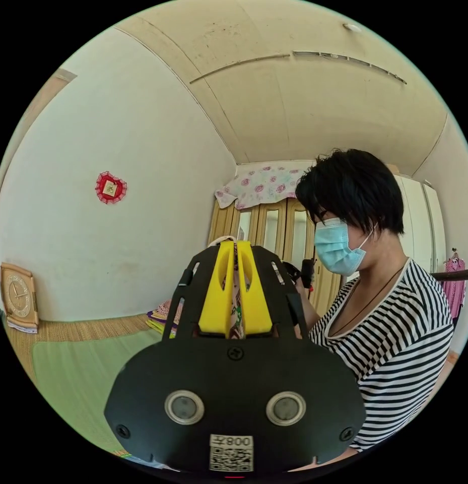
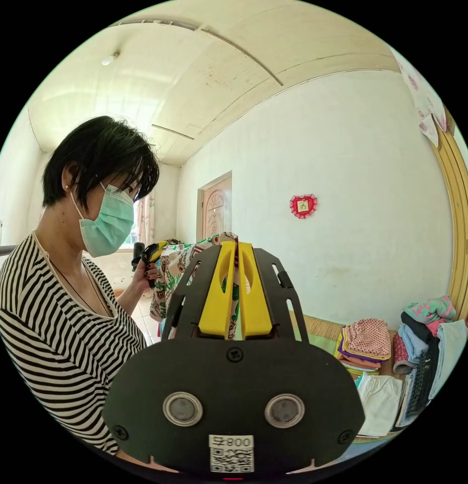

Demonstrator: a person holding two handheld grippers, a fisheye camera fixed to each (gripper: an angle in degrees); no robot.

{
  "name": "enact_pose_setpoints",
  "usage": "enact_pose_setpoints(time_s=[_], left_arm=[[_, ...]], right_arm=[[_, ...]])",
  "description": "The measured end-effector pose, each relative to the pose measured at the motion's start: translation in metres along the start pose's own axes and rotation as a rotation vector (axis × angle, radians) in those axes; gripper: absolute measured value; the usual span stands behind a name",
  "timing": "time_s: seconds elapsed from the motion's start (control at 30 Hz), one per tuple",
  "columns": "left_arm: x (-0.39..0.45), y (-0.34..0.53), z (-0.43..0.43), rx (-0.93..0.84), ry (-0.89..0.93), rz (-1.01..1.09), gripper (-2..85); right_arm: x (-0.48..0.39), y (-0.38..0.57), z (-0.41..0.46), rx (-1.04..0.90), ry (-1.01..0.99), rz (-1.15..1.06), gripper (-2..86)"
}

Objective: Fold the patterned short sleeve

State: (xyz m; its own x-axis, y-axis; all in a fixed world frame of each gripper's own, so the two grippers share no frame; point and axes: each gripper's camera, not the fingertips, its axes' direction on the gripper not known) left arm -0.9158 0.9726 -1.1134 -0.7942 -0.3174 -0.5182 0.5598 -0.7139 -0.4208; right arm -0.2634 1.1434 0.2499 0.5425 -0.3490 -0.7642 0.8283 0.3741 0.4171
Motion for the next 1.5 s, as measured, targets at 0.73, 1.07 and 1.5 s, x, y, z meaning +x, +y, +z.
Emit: enact_pose_setpoints(time_s=[0.73,1.07,1.5], left_arm=[[-0.423,0.067,0.184,-0.507,-0.401,-0.441,3.6],[-0.551,0.264,0.181,-0.711,-0.447,-0.810,9.0],[-0.411,0.418,0.075,-0.804,-0.362,-1.223,9.7]], right_arm=[[0.354,0.052,0.474,-0.578,0.228,0.257,0.3],[0.516,0.262,0.621,-1.045,0.374,0.521,-0.3],[0.410,0.389,0.446,-1.216,0.140,0.790,6.0]])
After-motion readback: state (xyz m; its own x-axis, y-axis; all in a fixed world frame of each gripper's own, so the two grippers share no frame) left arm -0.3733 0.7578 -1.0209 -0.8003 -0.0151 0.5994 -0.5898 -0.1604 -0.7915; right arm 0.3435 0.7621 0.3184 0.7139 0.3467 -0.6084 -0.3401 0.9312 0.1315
